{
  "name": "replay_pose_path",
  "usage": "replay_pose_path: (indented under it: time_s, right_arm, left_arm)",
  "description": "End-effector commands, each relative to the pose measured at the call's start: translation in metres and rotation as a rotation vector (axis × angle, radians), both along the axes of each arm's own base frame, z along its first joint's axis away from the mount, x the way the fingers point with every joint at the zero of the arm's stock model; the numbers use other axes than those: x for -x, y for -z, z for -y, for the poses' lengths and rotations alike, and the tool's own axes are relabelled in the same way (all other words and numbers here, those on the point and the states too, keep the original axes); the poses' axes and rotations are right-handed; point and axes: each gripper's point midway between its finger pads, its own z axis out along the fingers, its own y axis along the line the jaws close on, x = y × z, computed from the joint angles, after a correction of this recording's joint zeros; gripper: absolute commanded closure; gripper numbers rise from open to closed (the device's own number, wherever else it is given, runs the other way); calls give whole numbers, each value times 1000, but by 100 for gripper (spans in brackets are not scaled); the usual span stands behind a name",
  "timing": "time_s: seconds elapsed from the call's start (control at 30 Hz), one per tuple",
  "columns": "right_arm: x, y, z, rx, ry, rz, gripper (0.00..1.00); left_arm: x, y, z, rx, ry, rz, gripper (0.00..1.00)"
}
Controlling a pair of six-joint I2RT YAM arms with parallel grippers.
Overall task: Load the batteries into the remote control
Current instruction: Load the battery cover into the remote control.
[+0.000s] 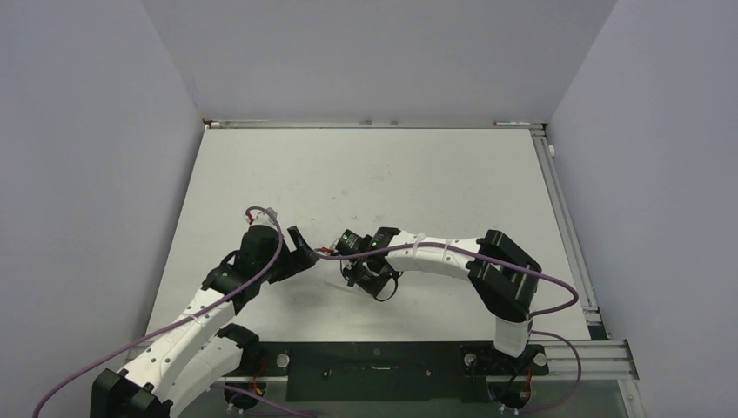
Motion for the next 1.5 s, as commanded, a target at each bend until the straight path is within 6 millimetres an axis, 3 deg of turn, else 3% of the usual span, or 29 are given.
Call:
replay_pose_path:
  time_s: [0.0, 0.4, 0.63, 0.83, 1.03, 1.23, 1.47]
  right_arm:
    - [-14, -23, -6, -55, 29, 73, 81]
    - [-35, -53, 13, -262, 297, 268, 72]
    - [-28, -56, 22, -371, 424, 273, 70]
    - [-15, -48, 30, -439, 460, 248, 69]
    - [-9, -34, 32, -480, 521, 223, 69]
    - [-14, -28, 32, -509, 622, 230, 68]
    - [-23, -31, 37, -527, 719, 268, 63]
  left_arm:
    - [-6, -6, 5, 28, 4, 27, 19]
    - [-6, 10, 32, 96, 135, -6, 19]
    - [-15, 34, 44, 106, 162, -70, 22]
    - [-19, 55, 53, 93, 188, -129, 33]
    - [-17, 63, 63, 98, 230, -149, 45]
    - [-9, 61, 75, 88, 281, -147, 58]
    - [6, 68, 78, 48, 305, -169, 65]
